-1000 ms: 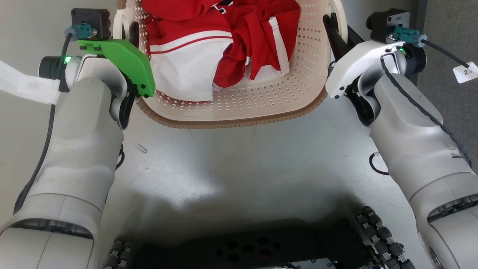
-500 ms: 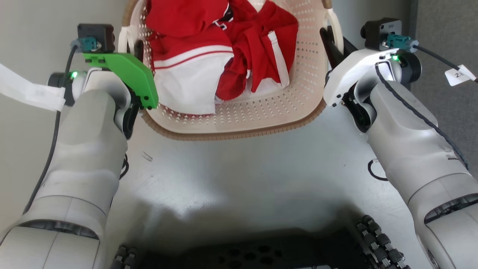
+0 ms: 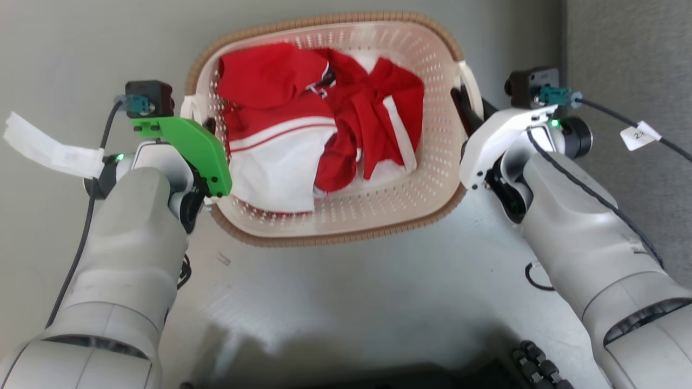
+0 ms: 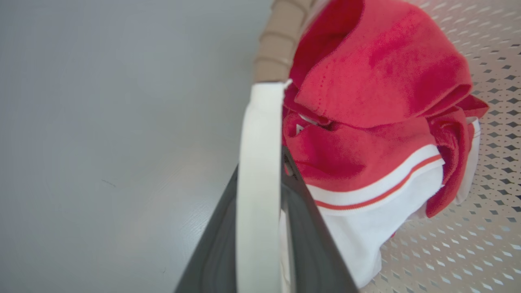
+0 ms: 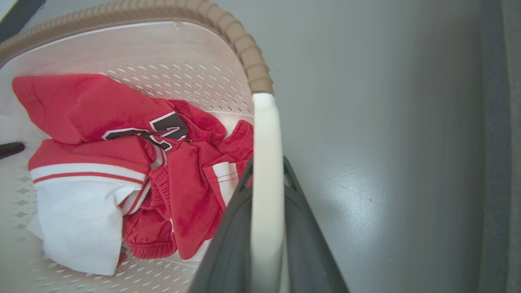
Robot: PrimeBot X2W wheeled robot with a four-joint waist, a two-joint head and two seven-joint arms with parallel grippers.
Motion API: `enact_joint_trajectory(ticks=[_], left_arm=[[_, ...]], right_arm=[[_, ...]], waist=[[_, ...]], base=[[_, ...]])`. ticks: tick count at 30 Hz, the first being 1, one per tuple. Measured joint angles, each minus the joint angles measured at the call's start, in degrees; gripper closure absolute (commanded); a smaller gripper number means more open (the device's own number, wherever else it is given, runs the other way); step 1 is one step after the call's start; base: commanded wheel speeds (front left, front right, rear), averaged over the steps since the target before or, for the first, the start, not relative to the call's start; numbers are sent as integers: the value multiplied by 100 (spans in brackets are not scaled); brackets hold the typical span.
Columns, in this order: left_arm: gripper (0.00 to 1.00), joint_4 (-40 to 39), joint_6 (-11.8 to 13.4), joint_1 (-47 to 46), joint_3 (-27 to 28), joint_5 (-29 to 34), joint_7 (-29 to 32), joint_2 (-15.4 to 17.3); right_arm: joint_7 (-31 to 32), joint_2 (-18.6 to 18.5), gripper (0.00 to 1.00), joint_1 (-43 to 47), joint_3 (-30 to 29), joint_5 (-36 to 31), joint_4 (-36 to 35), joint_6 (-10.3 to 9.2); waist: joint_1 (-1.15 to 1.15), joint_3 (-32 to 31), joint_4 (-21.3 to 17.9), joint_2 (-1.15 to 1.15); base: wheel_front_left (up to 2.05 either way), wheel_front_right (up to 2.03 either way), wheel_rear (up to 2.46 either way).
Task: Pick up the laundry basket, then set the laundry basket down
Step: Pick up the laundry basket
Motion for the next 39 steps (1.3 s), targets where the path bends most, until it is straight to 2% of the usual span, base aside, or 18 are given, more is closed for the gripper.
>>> enact_joint_trajectory(ticks=[18, 39], left_arm=[[100, 138, -71, 489, -12, -322, 758, -21], [100, 186, -75, 1143, -90, -676, 1279, -19]], right_arm=[[694, 43, 100, 572, 369, 692, 149, 0], [1346, 42, 100, 1170, 772, 1289, 114, 0]], waist=[[0, -1234, -68, 0], [0, -2650, -107, 0]], base=[[0, 0, 0], [0, 0, 0]])
